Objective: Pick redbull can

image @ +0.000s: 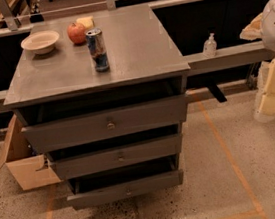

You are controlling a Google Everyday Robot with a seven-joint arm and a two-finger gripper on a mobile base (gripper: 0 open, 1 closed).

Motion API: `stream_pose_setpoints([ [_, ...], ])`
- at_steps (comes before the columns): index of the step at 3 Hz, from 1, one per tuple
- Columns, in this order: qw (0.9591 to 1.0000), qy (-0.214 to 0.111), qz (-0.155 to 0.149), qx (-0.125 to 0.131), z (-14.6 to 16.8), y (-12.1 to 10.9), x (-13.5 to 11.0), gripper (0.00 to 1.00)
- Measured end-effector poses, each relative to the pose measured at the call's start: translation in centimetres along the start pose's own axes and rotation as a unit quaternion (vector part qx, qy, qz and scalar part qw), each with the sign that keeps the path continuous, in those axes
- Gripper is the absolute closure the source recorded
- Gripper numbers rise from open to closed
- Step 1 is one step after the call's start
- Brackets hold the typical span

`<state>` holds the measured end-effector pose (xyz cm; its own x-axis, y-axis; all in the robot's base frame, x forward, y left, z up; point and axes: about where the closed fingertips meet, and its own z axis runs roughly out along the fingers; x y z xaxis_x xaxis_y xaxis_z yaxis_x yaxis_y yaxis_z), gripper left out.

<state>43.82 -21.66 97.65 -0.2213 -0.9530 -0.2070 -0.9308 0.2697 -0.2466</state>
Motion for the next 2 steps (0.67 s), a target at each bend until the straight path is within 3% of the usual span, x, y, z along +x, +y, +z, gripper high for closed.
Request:
stream_pose_setpoints([
  [1,1.0,0.0,0.0,0.0,0.0,0.0,0.0,0.0],
  [2,0.9983,-0.053,0.015,0.018,0.7,-2.3,-1.7,0.0],
])
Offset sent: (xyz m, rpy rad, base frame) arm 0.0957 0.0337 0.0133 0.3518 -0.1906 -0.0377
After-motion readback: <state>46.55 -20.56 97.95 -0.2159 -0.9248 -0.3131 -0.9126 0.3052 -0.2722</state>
